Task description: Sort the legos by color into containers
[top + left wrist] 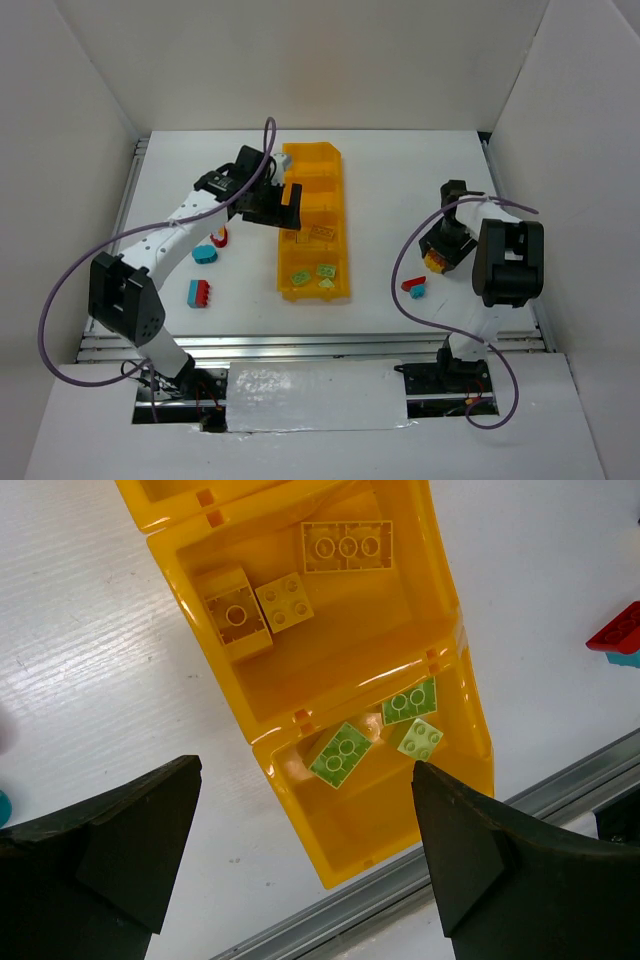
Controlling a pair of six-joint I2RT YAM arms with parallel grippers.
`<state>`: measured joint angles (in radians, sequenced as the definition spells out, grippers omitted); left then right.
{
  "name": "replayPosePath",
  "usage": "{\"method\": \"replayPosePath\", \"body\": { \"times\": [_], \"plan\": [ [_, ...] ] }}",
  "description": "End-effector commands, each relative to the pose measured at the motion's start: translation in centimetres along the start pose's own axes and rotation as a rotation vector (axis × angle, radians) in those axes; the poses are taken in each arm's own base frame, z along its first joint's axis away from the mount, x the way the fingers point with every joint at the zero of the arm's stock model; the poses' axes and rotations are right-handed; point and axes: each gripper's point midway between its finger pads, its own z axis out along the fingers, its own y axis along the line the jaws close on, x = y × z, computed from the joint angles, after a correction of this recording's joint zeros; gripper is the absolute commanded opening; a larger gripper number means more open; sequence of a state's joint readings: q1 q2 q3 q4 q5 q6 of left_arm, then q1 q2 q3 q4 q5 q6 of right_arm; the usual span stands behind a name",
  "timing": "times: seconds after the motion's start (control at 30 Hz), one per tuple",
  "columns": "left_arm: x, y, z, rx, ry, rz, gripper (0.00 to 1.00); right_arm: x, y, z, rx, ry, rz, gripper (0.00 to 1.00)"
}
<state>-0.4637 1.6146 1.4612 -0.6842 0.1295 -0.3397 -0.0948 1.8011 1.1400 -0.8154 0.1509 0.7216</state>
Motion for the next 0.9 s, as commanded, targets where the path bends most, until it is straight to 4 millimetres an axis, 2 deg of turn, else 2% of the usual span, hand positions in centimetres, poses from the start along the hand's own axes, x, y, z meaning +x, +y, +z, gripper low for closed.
{"method": "replayPosePath", "body": {
  "times": [0.0, 0.07, 0.1, 0.13, 0.17, 0.23, 0.3, 0.33, 0.37, 0.4, 0.43, 0.47, 0.53, 0.57, 0.6, 0.63, 0.73, 0.77, 0.83, 0.87],
  "plan": [
    [-1.7, -0.1, -0.4, 0.016, -0.028, -0.003, 1.0, -1.7, 1.3, -0.9, -0.066, -0.063, -0.005, 0.57],
    [-2.5, 0.1, -0.3, 0.023, -0.032, -0.033, 1.0, -2.0, 1.5, -1.2, -0.09, -0.079, -0.021, 0.49],
    [-2.8, 0.2, -0.3, 0.031, -0.034, -0.046, 0.99, -2.0, 1.7, -1.3, -0.104, -0.08, -0.033, 0.35],
    [-3.5, 0.3, -0.3, 0.044, -0.04, -0.065, 1.0, -1.9, 2.4, -1.6, -0.138, -0.077, -0.041, 0.14],
    [-3.9, 0.4, -0.3, 0.052, -0.044, -0.082, 0.99, -2.0, 2.5, -1.8, -0.146, -0.081, -0.044, 0.0],
    [-5.3, 0.4, -0.7, 0.09, -0.06, -0.137, 1.0, -2.3, 3.5, -3.7, -0.197, -0.109, -0.061, 0.0],
    [-7.1, 0.4, -1.3, 0.136, -0.09, -0.192, 0.99, -3.1, 4.9, -7.2, -0.263, -0.203, -0.11, 0.0],
    [-7.6, 0.3, -1.4, 0.151, -0.097, -0.209, 1.0, -2.7, 6.0, -8.8, -0.301, -0.233, -0.163, 0.0],
    [-8.1, 0.2, -1.5, 0.169, -0.101, -0.24, 0.99, -2.8, 7.6, -12.0, -0.375, -0.299, -0.237, 0.0],
    [-8.8, -0.3, -1.8, 0.217, -0.101, -0.264, 1.0, -1.2, 9.2, -14.4, -0.464, -0.307, -0.363, 0.0],
    [-9.2, -0.6, -1.8, 0.245, -0.099, -0.262, 1.0, -0.1, 10.4, -15.5, -0.53, -0.293, -0.443, 0.0],
    [-10.0, -1.1, -2.3, 0.278, -0.102, -0.287, 1.0, 0.6, 11.7, -18.2, -0.62, -0.315, -0.519, 0.01],
    [-10.2, -2.0, -1.7, 0.353, -0.06, -0.324, 0.99, 3.2, 13.2, -20.7, -0.729, -0.295, -0.668, 0.01],
    [-10.4, -3.5, -2.3, 0.449, -0.029, -0.349, 0.99, 6.2, 14.3, -22.9, -0.835, -0.263, -0.825, 0.03],
    [-10.3, -4.1, -2.1, 0.491, -0.001, -0.369, 1.0, 7.8, 14.7, -23.7, -0.872, -0.241, -0.896, 0.03],
    [-10.2, -5.2, -2.3, 0.571, 0.014, -0.4, 0.99, 10.5, 15.3, -25.2, -0.937, -0.226, -1.0, 0.03],
    [-11.1, -6.6, -3.8, 0.667, -0.029, -0.385, 1.0, 13.9, 15.7, -27.1, -1.021, -0.228, -1.14, 0.03],
    [-10.7, -6.9, -4.1, 0.689, -0.016, -0.38, 0.99, 15.2, 16.1, -27.7, -1.022, -0.25, -1.184, 0.03],
    [-10.5, -7.1, -4.5, 0.71, -0.016, -0.376, 1.0, 15.5, 16.4, -28.5, -1.015, -0.31, -1.212, 0.03],
    [-9.8, -7.3, -4.5, 0.729, 0.006, -0.378, 1.0, 15.6, 16.6, -28.7, -1.014, -0.329, -1.224, 0.02]
  ]
}}
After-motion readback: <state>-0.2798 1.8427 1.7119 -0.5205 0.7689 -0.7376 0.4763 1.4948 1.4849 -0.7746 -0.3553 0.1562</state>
